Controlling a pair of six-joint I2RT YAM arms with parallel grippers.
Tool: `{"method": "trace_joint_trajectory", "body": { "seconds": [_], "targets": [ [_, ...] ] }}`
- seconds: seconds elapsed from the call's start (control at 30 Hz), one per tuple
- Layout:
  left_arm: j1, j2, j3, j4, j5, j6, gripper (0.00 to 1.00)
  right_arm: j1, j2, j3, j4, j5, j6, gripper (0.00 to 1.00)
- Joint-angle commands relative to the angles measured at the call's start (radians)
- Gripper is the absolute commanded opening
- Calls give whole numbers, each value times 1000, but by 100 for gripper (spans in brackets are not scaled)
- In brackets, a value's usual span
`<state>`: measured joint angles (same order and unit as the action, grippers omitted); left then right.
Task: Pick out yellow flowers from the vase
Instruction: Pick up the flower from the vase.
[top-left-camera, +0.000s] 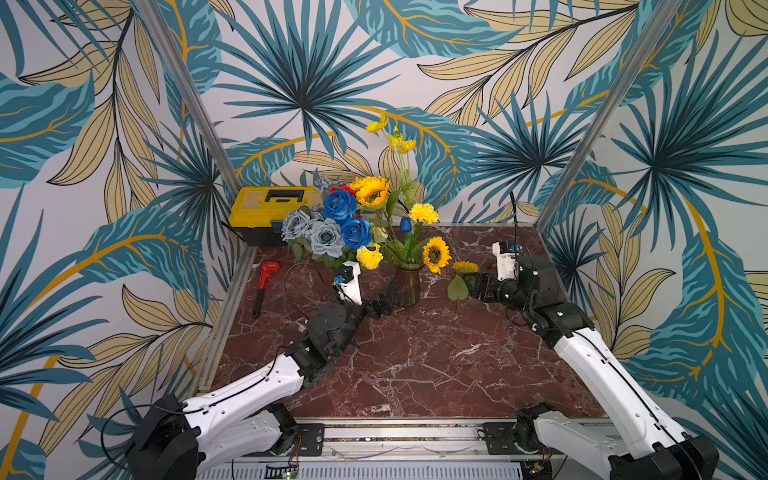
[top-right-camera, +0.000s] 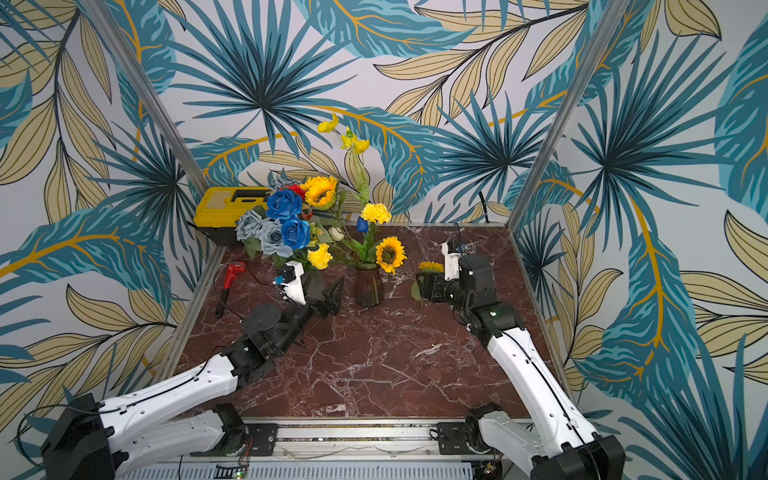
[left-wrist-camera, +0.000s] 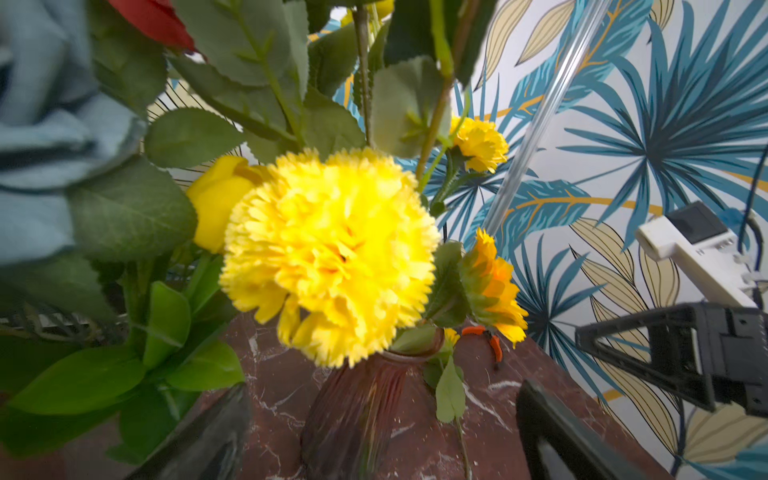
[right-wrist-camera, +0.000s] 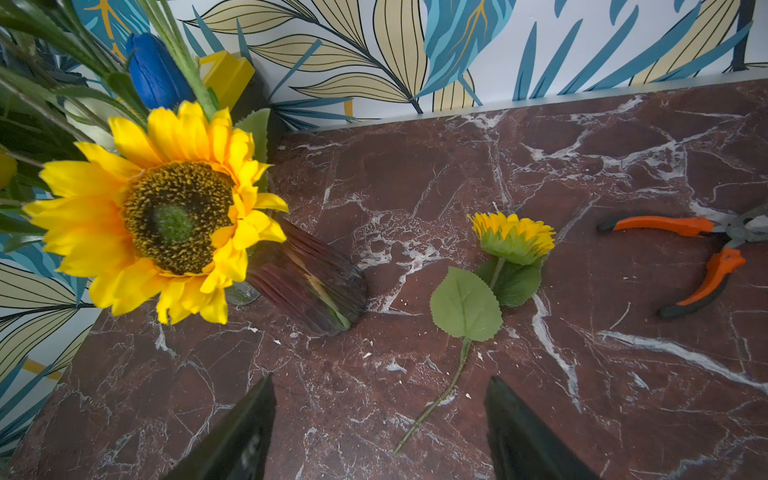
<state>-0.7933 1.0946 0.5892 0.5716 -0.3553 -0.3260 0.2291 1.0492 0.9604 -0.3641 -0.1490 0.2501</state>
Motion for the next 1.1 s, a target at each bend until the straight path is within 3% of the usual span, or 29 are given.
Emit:
{"method": "trace_joint_trajectory", "body": {
  "seconds": [0.0,0.4,0.67,0.8,0.9,1.07],
  "targets": [
    [-3,59,-2,179,-63,23,99,4,6,-11,3,7,-8,79],
    [29,175,24,266,-90,-2,79,4,16,3,7,-8,-7,79],
    [67,243,66,279,-13,-32,80,4,23,11,-4,-1,-16,80],
    [72,256,63,338,3,-13,90,4,25,11,-6,-1,-17,80],
    [77,265,75,339,8,-11,90,4,29,12,-5,-3,-15,80],
    [91,294,93,337,-3,-32,77,4,38,18,2,-16,-8,81]
  ]
}}
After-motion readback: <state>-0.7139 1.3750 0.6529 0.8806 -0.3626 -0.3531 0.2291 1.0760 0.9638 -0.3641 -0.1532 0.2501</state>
